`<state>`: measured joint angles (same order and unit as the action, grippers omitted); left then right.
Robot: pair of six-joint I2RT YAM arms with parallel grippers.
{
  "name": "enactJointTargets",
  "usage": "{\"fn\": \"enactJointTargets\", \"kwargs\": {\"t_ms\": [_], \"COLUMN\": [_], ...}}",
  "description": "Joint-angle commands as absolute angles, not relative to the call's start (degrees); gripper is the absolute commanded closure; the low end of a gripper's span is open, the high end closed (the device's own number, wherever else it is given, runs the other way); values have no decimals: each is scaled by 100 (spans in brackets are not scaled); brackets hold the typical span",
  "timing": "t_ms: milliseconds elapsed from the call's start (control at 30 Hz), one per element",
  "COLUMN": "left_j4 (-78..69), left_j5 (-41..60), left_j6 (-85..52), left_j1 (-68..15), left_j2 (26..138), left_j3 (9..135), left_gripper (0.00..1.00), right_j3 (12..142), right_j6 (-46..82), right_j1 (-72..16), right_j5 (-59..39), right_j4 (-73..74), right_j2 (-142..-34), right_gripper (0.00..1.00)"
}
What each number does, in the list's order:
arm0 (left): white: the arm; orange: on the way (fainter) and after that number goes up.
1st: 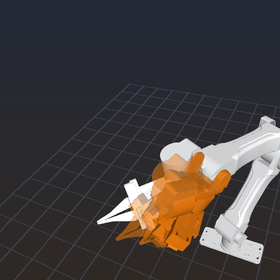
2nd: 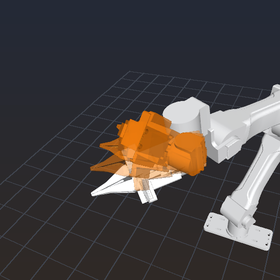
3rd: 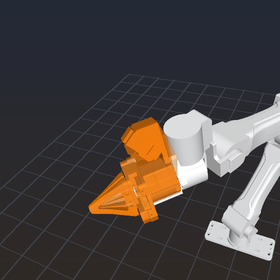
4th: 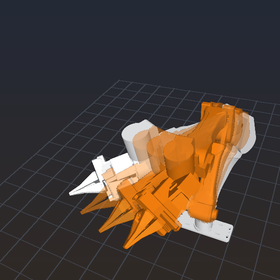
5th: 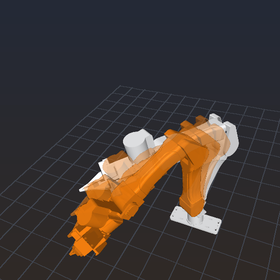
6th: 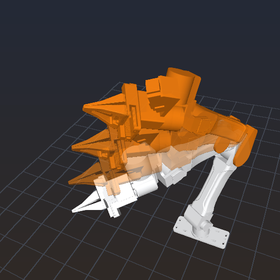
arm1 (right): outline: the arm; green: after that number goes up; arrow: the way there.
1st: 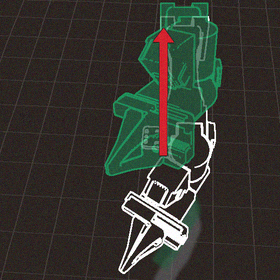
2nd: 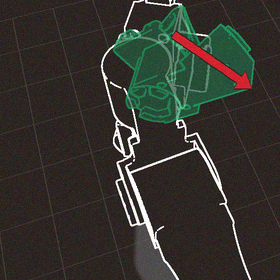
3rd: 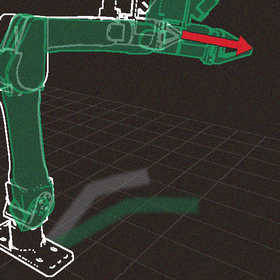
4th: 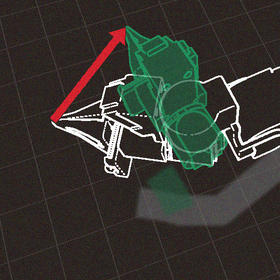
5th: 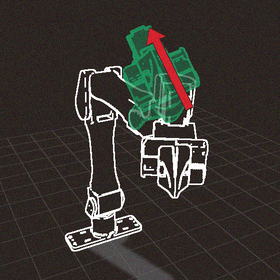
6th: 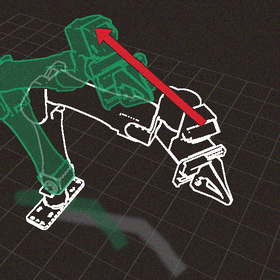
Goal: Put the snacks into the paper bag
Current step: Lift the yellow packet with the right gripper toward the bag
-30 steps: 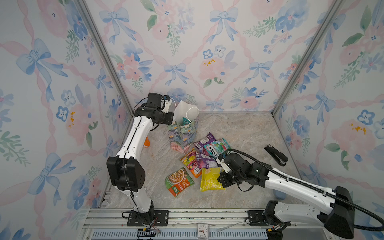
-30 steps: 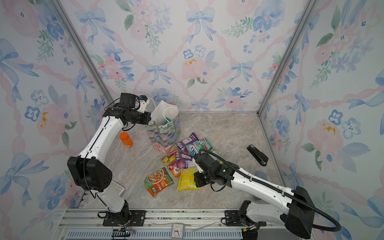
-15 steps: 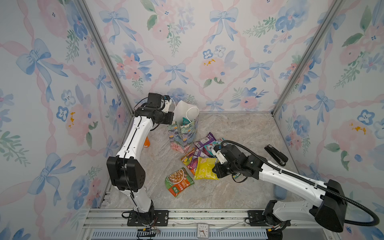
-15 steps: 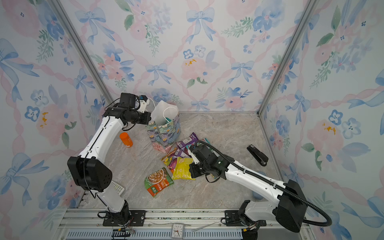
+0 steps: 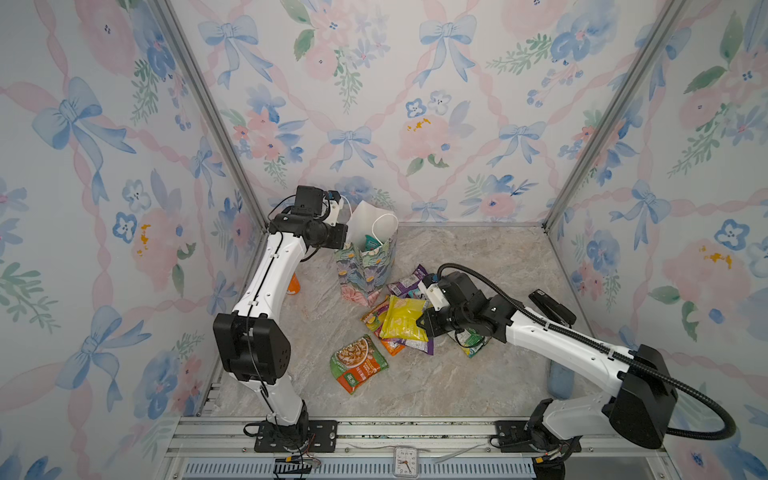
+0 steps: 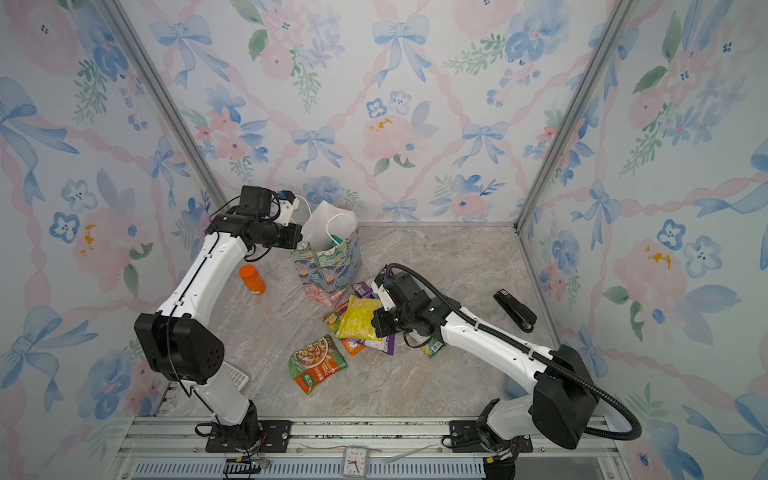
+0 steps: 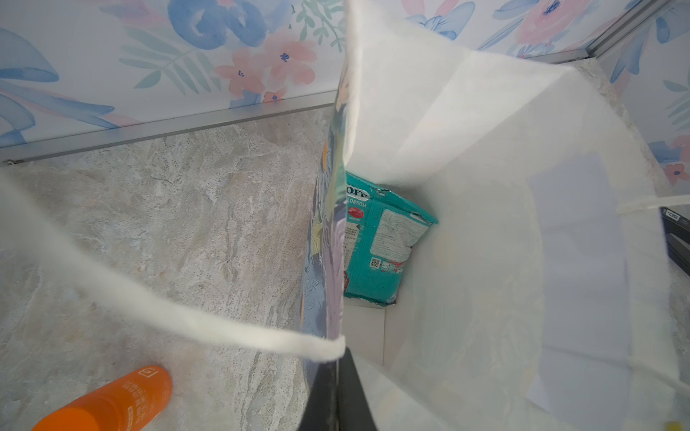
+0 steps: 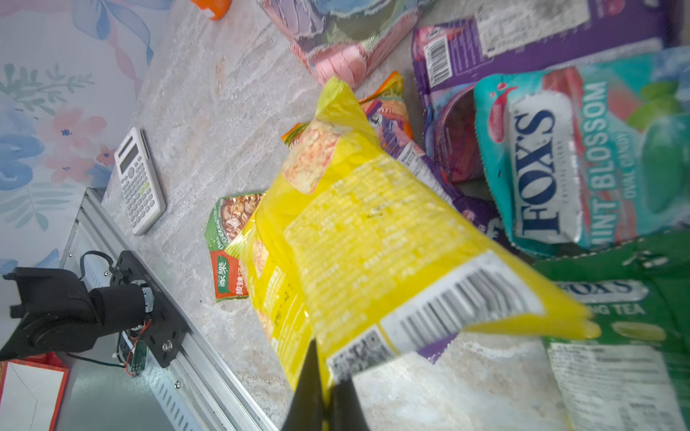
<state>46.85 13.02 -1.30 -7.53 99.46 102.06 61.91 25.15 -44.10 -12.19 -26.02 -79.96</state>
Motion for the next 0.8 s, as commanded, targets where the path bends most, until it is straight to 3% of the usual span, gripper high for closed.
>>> {"fn": "enactJointTargets", "kwargs": {"t_ms": [0,400,767], "left_j4": [4980,4980,4975], "left_j5": [1240,1381,1403], "left_j6": [-171,-145,-66], "left_j1": [-800,-812,-856], "left_j2": [9905,9935,9884], "left_j3": [10063,10091,10058], "left_gripper": [100,100,100], "right_j3": [6581,8658,10860], "right_j6": [2073,883,253], "right_j1": [-4040,-3088,-2801], "right_j5": [-1114,23,132], "right_j4": [-2899,-3667,-3788], "right_j2": [-7972,-8868,-10091], "right_gripper": [97,97,97]}}
